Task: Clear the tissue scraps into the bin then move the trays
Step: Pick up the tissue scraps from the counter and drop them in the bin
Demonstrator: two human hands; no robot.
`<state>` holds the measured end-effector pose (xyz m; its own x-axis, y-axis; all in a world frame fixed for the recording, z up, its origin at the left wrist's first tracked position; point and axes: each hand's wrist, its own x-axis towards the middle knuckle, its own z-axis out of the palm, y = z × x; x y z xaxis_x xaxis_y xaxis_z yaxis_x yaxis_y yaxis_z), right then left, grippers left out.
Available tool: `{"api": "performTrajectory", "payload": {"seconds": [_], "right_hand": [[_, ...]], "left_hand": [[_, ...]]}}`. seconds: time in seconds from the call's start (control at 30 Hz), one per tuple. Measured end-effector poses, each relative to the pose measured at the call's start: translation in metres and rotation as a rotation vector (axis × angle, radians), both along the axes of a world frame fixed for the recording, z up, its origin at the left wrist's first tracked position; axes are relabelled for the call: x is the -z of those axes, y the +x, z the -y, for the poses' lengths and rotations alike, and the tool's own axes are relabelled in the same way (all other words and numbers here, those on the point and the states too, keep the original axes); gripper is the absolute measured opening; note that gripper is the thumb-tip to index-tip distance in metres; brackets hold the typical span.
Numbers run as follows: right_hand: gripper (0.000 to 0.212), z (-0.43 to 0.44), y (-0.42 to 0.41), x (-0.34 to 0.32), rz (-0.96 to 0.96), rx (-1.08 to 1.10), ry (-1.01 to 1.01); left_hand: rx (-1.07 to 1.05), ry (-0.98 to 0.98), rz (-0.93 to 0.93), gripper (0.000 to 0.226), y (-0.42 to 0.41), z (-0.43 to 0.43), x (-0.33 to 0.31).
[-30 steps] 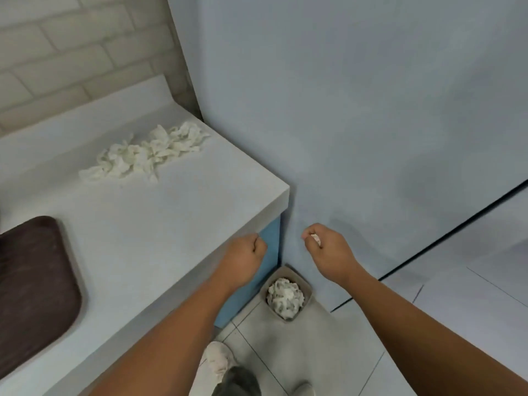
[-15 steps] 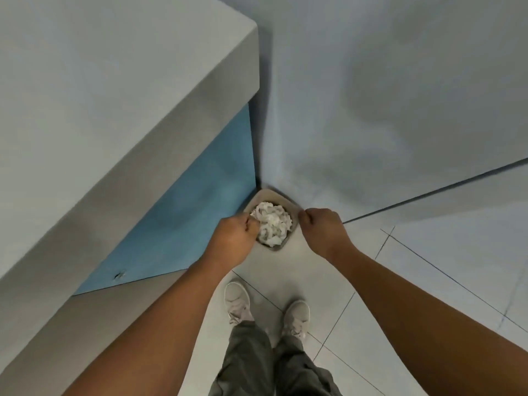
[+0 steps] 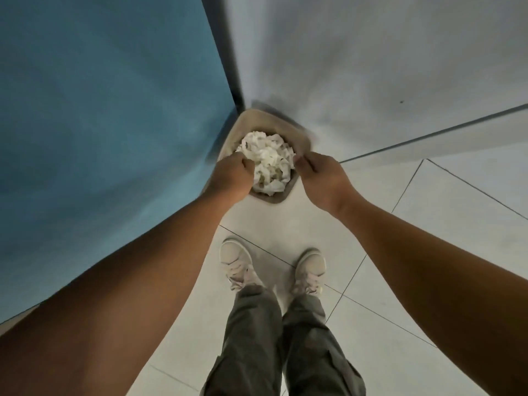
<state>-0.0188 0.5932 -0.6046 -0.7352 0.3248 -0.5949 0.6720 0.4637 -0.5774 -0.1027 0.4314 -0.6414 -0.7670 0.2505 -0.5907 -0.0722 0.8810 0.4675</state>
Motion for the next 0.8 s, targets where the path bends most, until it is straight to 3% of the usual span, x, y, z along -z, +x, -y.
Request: {"api": "performTrajectory", "payload": {"seconds": [0.23,0.47,0.8], "right_hand": [[0.023,-0.010,0.008,0.041,-0.028,0.279,-0.232],[0.030,-0.009,0.002,0.052,-0.046,0.043,-0.085],[0.029,0.012,-0.045,0.061,-0.122,-0.071,0.052]], "left_hand": [[-0.134,-0.011,0.133,0.030,-0.036,-0.017,0.059],[-0.232,0.071,0.198,0.042,-0.049,-0.014,0.047],[-0.321,0.163,0.087,0.031,-0.027,0.006,0.027]]}}
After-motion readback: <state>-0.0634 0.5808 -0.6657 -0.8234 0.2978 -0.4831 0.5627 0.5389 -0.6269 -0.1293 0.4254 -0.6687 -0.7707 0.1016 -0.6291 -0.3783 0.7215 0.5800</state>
